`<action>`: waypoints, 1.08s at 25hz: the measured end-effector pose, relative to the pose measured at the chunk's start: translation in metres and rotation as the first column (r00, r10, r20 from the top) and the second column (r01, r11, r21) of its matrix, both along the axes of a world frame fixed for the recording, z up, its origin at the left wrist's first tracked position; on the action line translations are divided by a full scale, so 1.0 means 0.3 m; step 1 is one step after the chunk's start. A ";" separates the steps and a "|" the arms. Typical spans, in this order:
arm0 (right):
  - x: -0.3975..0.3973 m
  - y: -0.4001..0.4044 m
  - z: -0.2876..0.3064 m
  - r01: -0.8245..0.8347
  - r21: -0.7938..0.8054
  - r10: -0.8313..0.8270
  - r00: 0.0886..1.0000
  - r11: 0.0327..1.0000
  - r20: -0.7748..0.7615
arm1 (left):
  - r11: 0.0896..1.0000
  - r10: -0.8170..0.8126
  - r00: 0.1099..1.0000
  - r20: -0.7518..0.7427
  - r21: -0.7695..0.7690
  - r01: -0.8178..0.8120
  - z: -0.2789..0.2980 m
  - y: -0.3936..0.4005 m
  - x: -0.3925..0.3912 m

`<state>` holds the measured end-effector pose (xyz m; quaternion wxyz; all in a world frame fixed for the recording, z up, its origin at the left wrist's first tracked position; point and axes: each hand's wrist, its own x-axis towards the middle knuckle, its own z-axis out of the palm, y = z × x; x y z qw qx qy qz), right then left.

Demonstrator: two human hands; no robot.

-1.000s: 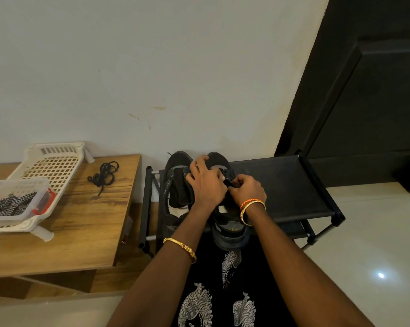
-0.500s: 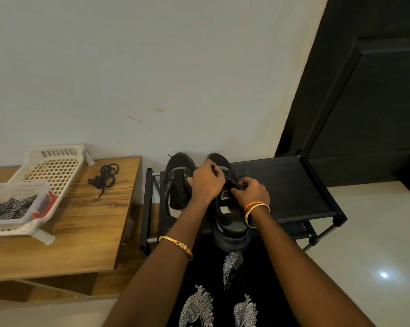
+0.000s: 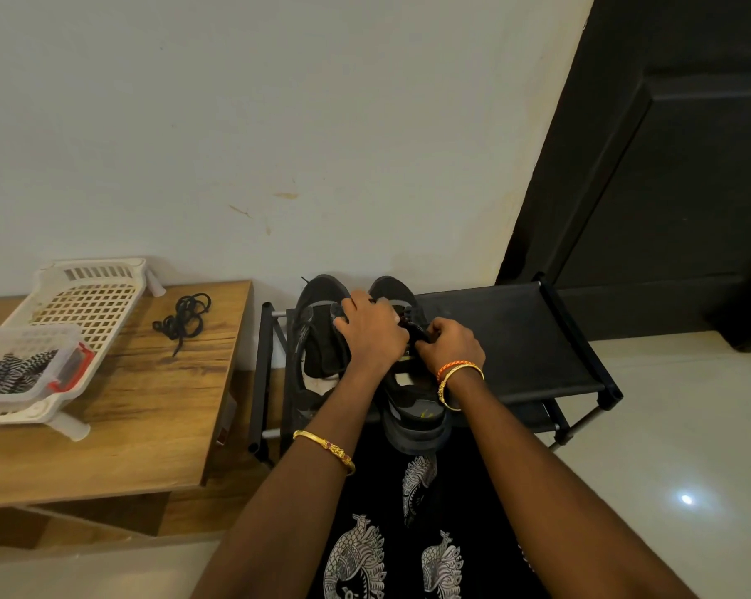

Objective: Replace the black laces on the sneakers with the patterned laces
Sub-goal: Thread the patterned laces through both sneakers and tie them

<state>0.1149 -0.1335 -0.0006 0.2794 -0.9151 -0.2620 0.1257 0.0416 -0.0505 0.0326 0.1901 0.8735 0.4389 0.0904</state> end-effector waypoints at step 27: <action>0.020 0.015 -0.030 0.012 0.038 -0.011 0.999 0.999 -0.038 | 0.954 -0.212 0.951 -0.226 0.164 0.252 -0.012 -0.088 -0.029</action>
